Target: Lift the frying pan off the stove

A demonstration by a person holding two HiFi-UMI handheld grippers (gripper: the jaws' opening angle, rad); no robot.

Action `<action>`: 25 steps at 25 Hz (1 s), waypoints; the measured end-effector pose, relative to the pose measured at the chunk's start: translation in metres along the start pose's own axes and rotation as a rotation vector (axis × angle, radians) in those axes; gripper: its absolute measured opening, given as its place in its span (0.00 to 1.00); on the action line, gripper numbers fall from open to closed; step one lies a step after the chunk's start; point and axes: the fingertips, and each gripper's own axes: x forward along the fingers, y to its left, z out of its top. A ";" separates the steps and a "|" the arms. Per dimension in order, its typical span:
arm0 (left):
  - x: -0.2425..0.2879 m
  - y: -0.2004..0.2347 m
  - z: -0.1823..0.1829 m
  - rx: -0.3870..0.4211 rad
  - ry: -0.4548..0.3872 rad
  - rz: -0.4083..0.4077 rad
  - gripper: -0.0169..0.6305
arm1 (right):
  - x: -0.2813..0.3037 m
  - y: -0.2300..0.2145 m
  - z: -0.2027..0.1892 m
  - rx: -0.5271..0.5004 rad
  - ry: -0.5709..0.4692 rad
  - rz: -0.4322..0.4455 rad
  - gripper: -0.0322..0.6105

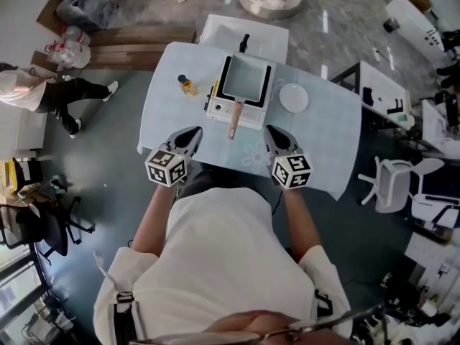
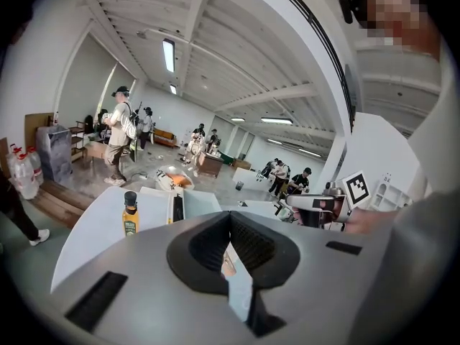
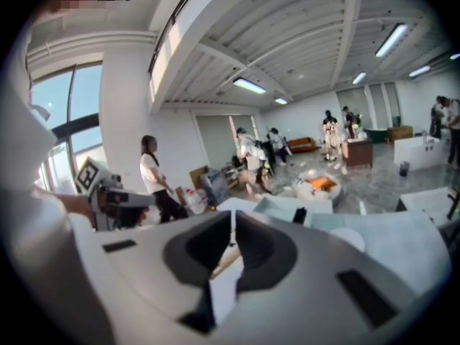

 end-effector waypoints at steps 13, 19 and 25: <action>0.076 0.027 -0.017 -0.040 0.143 -0.130 0.07 | 0.066 -0.013 -0.013 0.089 0.104 0.052 0.11; 0.108 0.031 -0.062 -0.125 0.288 -0.238 0.10 | 0.102 -0.020 -0.056 0.247 0.220 0.120 0.18; 0.136 0.031 -0.110 -0.269 0.420 -0.302 0.28 | 0.132 -0.025 -0.101 0.424 0.323 0.163 0.33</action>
